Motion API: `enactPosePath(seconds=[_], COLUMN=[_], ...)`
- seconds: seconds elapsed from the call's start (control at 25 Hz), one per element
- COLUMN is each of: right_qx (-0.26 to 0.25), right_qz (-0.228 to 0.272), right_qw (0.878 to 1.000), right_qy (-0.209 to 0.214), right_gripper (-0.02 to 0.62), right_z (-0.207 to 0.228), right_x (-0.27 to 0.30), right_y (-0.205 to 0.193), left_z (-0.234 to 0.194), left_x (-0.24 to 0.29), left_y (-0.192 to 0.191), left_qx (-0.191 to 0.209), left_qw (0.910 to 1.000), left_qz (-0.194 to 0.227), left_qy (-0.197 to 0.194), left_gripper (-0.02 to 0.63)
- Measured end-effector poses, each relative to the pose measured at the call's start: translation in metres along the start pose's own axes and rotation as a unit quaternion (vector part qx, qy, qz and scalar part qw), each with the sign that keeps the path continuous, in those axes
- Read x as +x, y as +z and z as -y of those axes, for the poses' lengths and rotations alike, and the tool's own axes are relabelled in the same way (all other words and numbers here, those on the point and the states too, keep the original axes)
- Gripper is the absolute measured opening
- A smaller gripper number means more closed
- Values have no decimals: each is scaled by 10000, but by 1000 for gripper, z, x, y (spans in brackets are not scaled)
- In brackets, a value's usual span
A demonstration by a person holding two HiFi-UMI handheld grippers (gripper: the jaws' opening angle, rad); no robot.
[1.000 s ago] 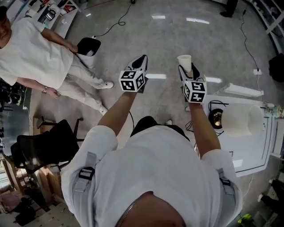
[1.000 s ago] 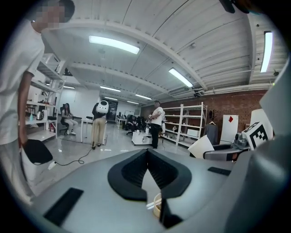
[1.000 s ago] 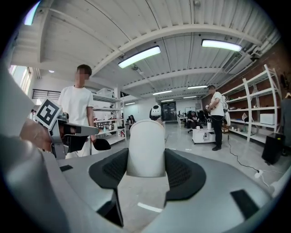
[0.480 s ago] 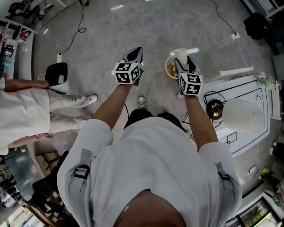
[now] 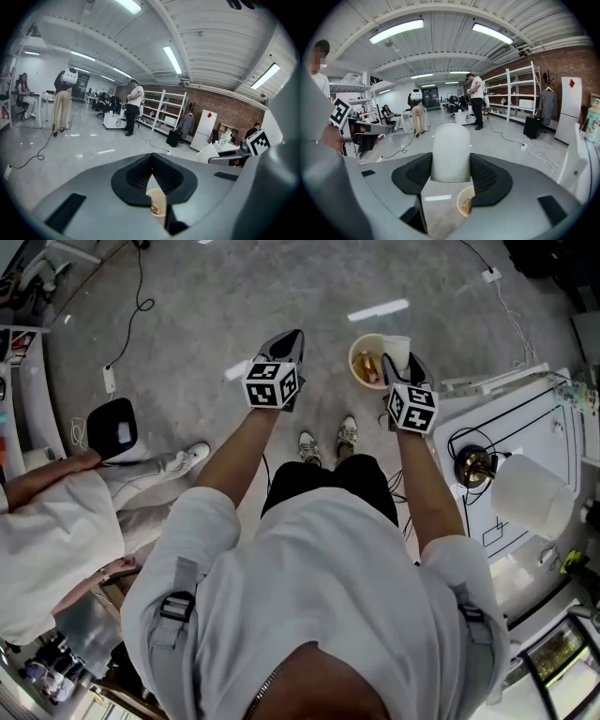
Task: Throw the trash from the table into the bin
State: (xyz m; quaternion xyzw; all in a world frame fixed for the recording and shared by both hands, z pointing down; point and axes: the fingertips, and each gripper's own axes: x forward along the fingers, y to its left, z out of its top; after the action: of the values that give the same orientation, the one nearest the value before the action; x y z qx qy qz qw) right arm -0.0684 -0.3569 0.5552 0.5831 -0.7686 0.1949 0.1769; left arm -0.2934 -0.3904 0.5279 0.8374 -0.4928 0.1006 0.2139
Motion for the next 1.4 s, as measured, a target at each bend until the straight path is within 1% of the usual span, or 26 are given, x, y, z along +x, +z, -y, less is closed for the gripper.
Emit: enactPosePath(seconds=[0.16, 0.36, 0.52, 0.68, 0.84, 1.12, 1.24, 1.4], right_qx=[138, 254, 325, 441, 479, 423, 296, 187], right_qz=[-285, -680, -984, -1282, -1582, -1959, -2111, -2234], right_qw=[9995, 9973, 9945, 9905, 9857, 9786, 9758, 9733], right_qy=[-67, -73, -143, -235, -339, -463, -491, -487], right_gripper=[258, 258, 258, 258, 258, 259, 258, 258], right_z=[20, 45, 65, 78, 92, 110, 119, 123], right_x=[33, 80, 121, 161, 200, 278, 304, 331], right_y=[-23, -65, -110, -165, -230, -352, -393, -440], left_z=[-8, -17, -27, -39, -52, -92, -109, -127], left_x=[32, 74, 109, 136, 160, 199, 213, 221], left_y=[-18, -58, -95, -143, -201, -307, -347, -392], left_qx=[-59, -140, -161, -155, -253, -311, -403, -453], left_qw=[9997, 9978, 9959, 9936, 9913, 9902, 9895, 9888], left_qz=[-245, -642, -882, -1118, -1292, -1358, -1385, -1416], left_qy=[26, 101, 135, 102, 61, 49, 91, 115], left_gripper=[11, 11, 11, 11, 11, 11, 11, 11])
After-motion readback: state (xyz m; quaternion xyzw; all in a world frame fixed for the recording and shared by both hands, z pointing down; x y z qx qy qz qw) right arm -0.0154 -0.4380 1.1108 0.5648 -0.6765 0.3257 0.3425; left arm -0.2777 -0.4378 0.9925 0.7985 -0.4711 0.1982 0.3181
